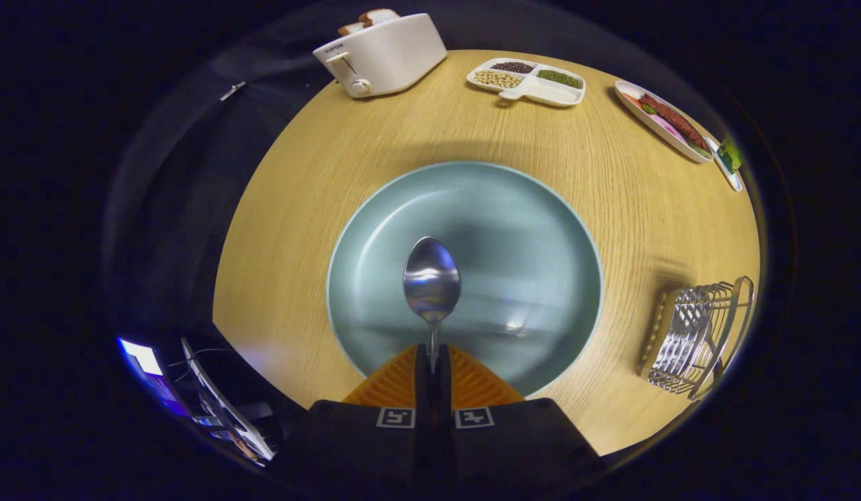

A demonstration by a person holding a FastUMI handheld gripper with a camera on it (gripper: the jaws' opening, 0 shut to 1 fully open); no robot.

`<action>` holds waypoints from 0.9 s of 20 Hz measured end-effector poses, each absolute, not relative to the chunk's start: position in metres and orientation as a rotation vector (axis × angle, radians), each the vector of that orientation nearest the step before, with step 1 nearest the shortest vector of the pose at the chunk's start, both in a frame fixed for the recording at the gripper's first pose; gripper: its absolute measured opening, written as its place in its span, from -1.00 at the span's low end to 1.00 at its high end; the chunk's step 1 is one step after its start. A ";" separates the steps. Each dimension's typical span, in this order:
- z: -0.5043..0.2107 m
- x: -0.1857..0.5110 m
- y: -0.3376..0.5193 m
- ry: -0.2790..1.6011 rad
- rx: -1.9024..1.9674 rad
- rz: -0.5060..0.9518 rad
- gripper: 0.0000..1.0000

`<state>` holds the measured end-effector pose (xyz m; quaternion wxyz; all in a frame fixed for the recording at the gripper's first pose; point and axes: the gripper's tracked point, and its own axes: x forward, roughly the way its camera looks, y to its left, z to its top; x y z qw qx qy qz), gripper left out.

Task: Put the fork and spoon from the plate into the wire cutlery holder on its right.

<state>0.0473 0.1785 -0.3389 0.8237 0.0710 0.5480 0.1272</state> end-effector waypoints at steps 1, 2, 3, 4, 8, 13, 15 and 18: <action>-0.331 0.045 0.176 1.162 0.154 0.281 -0.88; -0.321 0.044 0.172 1.156 0.151 0.296 -0.88; -0.310 0.042 0.166 1.147 0.138 0.310 -0.88; -0.297 0.040 0.159 1.133 0.119 0.327 -0.88; -0.252 0.031 0.116 1.114 0.074 0.346 -0.88; -0.202 0.018 0.055 1.085 0.046 0.310 -0.89; -0.191 0.011 0.032 1.099 0.040 0.297 -0.89; -0.193 0.004 -0.012 1.162 0.011 0.256 -0.88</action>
